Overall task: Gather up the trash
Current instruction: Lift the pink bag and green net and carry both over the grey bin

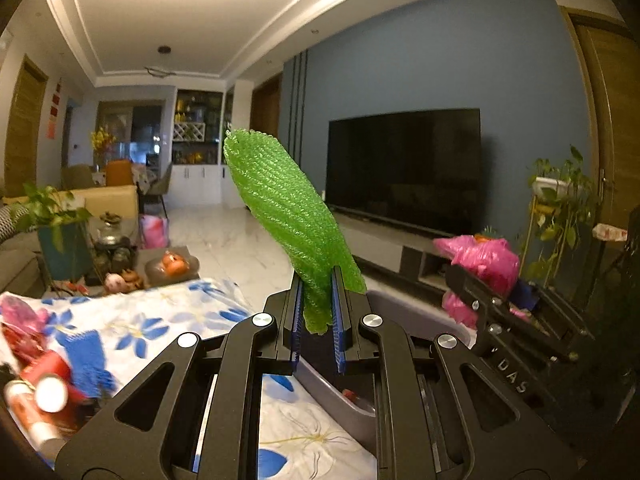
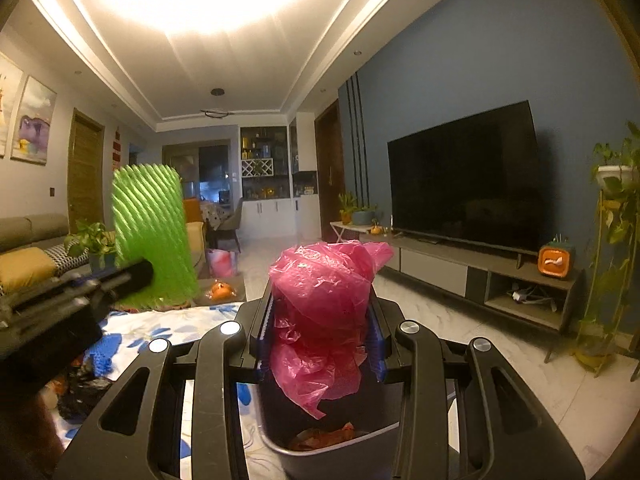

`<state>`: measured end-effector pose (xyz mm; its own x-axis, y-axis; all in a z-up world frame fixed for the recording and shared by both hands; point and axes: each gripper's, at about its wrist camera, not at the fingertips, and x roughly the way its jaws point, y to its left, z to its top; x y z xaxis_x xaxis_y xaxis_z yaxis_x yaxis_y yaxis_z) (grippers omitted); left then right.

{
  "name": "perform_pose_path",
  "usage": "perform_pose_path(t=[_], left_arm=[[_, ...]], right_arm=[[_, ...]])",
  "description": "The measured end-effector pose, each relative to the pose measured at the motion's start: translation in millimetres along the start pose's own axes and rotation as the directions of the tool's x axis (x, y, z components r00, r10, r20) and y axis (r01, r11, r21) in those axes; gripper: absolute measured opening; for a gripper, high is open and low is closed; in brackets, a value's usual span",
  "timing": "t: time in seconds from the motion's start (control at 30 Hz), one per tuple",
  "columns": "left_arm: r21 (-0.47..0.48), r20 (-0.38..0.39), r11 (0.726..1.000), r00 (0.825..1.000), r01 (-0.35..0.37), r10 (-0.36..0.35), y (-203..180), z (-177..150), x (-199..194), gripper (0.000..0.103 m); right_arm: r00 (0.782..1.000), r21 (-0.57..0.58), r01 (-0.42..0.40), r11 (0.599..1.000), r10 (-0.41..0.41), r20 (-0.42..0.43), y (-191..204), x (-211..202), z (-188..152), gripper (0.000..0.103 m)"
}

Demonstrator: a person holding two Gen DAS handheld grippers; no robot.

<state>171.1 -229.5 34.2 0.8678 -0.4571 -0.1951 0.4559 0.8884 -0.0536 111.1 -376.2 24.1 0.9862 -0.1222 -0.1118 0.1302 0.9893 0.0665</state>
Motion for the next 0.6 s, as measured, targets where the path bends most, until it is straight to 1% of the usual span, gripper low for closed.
perform_pose_path(t=[0.1,0.27,0.6], left_arm=[[0.016,-0.015,1.0,1.0,0.008,-0.008,-2,-11,20,0.012],[-0.004,-0.053,0.999,0.998,0.04,-0.04,5,-24,46,0.012],[-0.004,-0.121,0.997,0.99,0.076,-0.076,-1,-45,80,0.012]], right_arm=[[1.0,0.004,-0.001,1.0,0.001,-0.016,-5,15,-7,0.038],[0.999,0.018,-0.004,1.0,0.004,-0.046,-7,37,-14,0.038],[0.996,0.02,-0.006,1.0,0.008,-0.088,-10,58,-25,0.039]])
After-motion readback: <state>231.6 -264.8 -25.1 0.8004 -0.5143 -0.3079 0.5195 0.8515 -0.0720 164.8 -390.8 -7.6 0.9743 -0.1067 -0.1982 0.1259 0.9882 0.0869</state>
